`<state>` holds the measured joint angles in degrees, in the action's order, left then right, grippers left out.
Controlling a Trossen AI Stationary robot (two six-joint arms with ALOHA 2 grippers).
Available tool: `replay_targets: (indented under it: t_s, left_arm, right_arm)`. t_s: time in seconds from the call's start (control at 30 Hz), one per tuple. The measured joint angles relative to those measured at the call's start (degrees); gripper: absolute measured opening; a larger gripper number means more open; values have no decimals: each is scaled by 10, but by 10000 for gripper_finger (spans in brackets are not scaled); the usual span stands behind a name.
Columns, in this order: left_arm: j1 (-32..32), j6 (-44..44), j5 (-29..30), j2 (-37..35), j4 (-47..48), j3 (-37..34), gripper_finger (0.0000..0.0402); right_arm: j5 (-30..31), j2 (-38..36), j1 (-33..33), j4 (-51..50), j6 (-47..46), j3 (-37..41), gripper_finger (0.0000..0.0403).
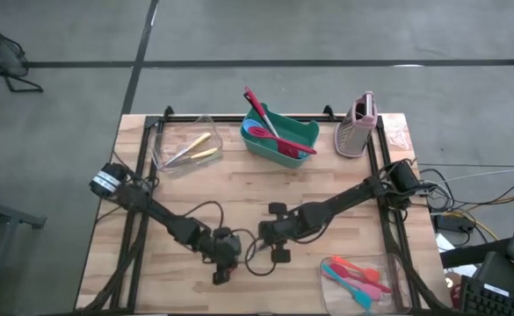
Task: Pick & Place Kitchen Items
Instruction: Put the orange table knife into the top transparent bin
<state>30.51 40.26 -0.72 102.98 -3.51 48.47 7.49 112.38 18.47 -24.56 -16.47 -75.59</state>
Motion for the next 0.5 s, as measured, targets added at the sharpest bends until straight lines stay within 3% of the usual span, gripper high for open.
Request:
replay_targets:
  t_s: [0.5]
  left_arm:
    - [146,177,86,1,-10,0,64]
  right_arm:
    - [0,0,0,0,0,0,8]
